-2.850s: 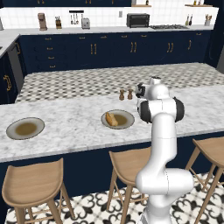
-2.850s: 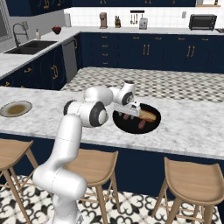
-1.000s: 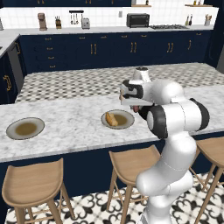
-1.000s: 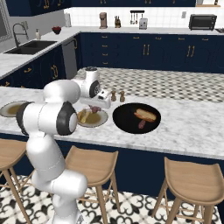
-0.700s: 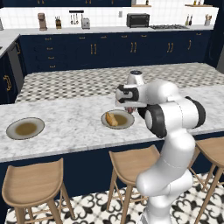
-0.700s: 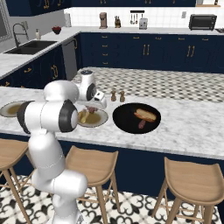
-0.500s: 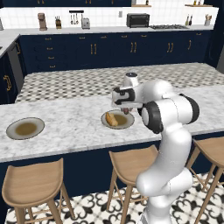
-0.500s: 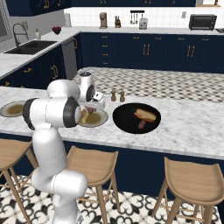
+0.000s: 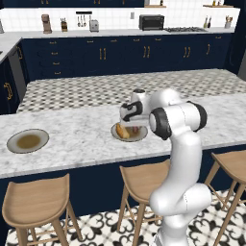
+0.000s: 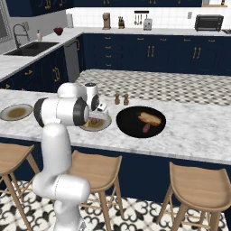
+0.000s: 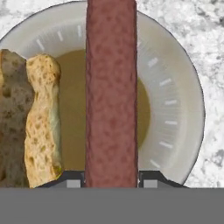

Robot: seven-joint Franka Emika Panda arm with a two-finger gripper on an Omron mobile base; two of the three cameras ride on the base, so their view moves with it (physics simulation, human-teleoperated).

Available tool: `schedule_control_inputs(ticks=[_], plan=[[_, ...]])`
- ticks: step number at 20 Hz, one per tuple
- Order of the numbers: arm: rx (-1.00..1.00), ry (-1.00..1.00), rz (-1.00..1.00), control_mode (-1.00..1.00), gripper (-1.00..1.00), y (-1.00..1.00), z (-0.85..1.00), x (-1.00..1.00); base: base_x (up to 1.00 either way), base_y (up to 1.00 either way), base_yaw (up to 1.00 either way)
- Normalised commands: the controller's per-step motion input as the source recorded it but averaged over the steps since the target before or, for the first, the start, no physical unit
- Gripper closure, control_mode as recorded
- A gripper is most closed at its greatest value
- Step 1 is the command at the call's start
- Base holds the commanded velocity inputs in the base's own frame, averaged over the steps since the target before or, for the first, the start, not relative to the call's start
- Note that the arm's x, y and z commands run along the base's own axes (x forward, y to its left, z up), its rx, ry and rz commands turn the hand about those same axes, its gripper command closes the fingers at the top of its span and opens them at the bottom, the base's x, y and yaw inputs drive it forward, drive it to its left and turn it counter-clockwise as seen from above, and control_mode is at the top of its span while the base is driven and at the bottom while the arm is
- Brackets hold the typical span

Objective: Place one bun and one sausage from the bowl on each plate.

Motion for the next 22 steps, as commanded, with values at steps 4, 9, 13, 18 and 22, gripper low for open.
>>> schedule_control_inputs(ticks=[4, 9, 13, 18, 22], plan=[[0.00, 0.03, 0.02, -1.00, 1.00, 0.00, -0.38, 0.05, 0.00, 0.00, 0.00], [0.00, 0.01, 0.02, -1.00, 1.00, 0.00, -0.34, 0.12, 0.00, 0.00, 0.00], [0.00, -0.02, 0.02, -1.00, 1.00, 0.00, -0.21, 0.09, 0.00, 0.00, 0.00], [0.00, 0.00, 0.00, -1.00, -1.00, 0.00, 0.00, 0.00, 0.00, 0.00, 0.00], [0.00, 0.00, 0.00, -1.00, -1.00, 0.00, 0.00, 0.00, 0.00, 0.00, 0.00]])
